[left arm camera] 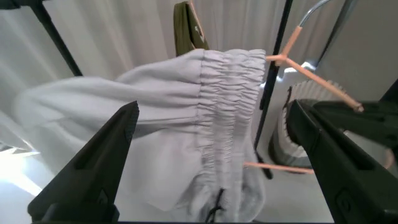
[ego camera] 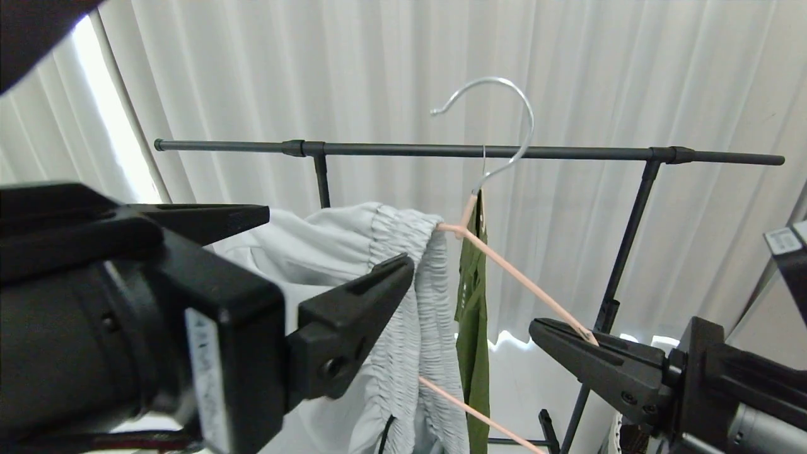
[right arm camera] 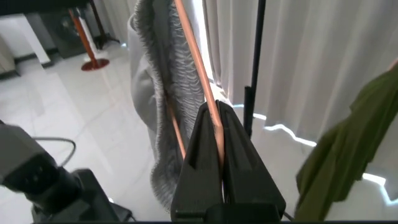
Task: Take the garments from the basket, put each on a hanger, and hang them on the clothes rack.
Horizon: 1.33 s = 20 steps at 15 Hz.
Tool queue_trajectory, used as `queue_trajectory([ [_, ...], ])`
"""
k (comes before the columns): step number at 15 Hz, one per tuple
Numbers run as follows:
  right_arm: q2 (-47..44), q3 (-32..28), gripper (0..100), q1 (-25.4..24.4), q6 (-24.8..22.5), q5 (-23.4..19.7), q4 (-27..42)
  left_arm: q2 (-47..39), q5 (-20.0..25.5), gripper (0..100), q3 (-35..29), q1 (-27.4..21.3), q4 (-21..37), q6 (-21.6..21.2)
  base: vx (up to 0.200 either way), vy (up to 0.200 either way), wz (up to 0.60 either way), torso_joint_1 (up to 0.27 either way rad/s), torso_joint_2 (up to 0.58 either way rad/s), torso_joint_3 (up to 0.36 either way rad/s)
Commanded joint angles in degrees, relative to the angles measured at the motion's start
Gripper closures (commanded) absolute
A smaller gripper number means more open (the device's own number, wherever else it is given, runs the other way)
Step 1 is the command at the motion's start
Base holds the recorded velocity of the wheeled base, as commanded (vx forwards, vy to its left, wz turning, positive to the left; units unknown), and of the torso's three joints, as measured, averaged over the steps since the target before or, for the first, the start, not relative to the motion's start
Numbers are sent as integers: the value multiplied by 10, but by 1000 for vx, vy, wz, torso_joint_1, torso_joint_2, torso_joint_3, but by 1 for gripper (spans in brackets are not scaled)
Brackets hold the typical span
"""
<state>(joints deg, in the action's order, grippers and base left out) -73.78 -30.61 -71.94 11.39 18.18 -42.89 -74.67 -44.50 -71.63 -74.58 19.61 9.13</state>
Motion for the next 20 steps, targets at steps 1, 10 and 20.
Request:
queue_trajectory([
  [1,44,52,100,0,-10,-1,-3,104,78,0,67,7,0,-80,0,0,0,0,0,0],
  [10,108,140,100,-59,-26,-31,-3,101,368,0,159,87,-1,-192,0,0,0,0,0,0],
  [20,105,159,100,-153,-26,-35,-2,47,446,0,223,87,-58,-191,0,0,0,0,0,0],
])
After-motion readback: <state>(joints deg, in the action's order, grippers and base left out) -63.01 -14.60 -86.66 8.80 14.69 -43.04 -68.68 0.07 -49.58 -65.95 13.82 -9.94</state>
